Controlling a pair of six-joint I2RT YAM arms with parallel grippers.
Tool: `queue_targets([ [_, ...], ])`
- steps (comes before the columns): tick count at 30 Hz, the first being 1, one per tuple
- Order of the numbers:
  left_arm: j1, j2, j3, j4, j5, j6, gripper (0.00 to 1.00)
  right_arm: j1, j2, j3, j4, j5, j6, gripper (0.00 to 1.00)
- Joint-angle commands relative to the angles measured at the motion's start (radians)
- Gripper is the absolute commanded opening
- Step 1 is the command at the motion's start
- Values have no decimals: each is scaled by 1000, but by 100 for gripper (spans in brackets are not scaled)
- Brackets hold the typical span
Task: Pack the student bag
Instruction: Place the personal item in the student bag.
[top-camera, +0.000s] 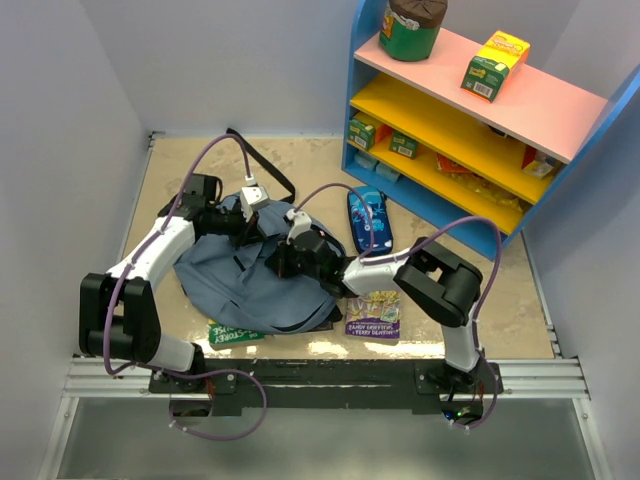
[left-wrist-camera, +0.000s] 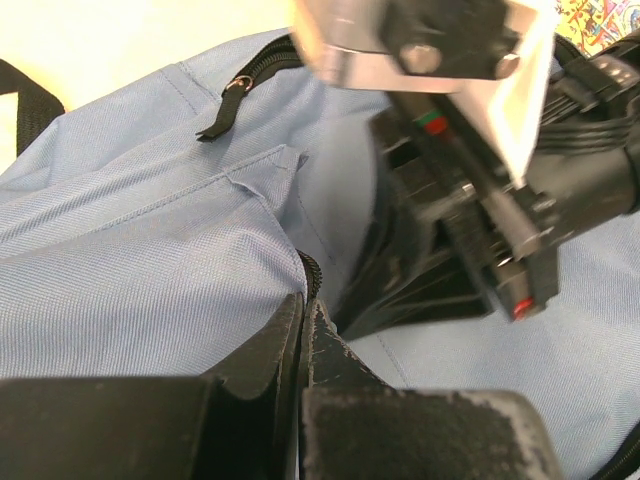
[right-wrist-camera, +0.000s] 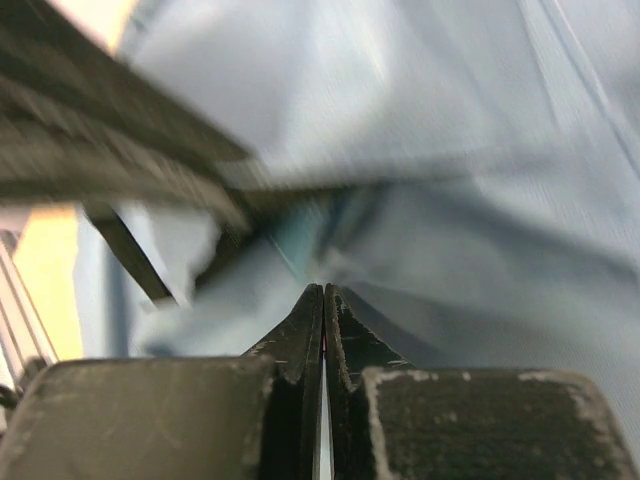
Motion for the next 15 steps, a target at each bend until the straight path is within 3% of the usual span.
queue_targets([
  [1, 8, -9, 5, 1, 45, 19, 0, -1, 27, 99, 47, 9, -9, 0],
  [10, 8, -28, -58, 1, 64, 48, 0, -18, 123, 185, 98, 6, 89, 0],
  [15, 8, -20, -31, -80, 105, 102, 0, -53, 174, 234, 124, 38, 155, 0],
])
